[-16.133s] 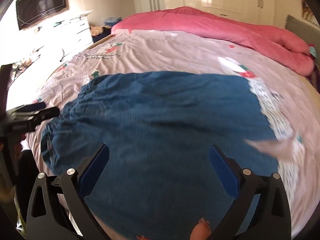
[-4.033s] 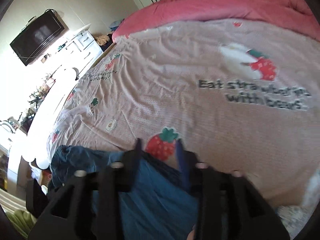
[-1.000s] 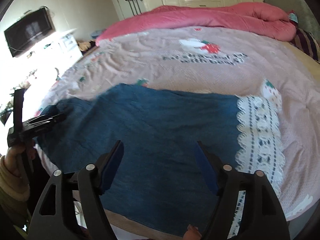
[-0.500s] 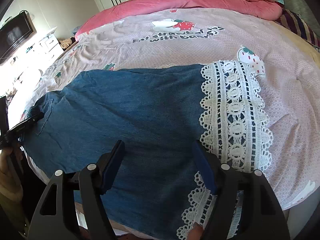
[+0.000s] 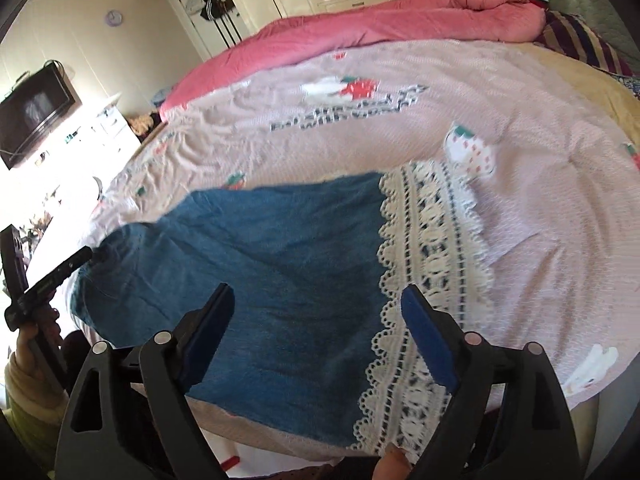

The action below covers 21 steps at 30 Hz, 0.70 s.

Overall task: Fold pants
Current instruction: 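Lay the leg flat with both grippers and open them above the pants, then lift the lace hem with the right gripper and fold it over the denim leg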

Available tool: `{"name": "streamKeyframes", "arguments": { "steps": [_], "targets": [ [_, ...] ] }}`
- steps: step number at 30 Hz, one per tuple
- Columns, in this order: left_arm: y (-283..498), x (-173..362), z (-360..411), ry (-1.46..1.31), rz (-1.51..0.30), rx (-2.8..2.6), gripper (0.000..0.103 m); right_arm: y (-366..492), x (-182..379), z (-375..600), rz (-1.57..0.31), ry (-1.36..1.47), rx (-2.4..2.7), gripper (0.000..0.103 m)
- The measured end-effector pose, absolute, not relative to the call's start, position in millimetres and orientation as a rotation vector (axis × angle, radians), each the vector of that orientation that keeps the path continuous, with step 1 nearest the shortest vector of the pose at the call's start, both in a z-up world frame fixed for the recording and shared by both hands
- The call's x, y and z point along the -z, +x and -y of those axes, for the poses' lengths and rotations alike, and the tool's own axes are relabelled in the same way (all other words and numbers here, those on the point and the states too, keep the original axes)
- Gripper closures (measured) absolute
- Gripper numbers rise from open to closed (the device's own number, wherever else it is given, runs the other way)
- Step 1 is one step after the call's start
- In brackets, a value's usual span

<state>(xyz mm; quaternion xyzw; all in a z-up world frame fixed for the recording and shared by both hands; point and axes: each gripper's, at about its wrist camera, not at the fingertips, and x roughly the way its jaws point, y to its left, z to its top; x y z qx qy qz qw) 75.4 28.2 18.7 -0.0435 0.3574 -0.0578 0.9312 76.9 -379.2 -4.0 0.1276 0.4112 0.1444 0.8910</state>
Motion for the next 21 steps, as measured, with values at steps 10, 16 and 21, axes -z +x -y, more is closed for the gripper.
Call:
{"name": "streamKeyframes", "arguments": {
  "steps": [10,16,21],
  "targets": [
    [55.4,-40.2,19.7,-0.035,-0.707,0.182,0.010,62.8,-25.3,395.7,-0.790,0.216,-0.282,0.010],
    [46.3,-46.8,58.2,0.008,-0.713,0.228,0.010,58.9,-40.7,401.8,-0.759,0.157,-0.272,0.008],
    [41.4,-48.8,89.6,0.047,-0.713,0.276,0.010,57.2,-49.7,411.9,-0.745,0.128,-0.263,0.006]
  ]
}}
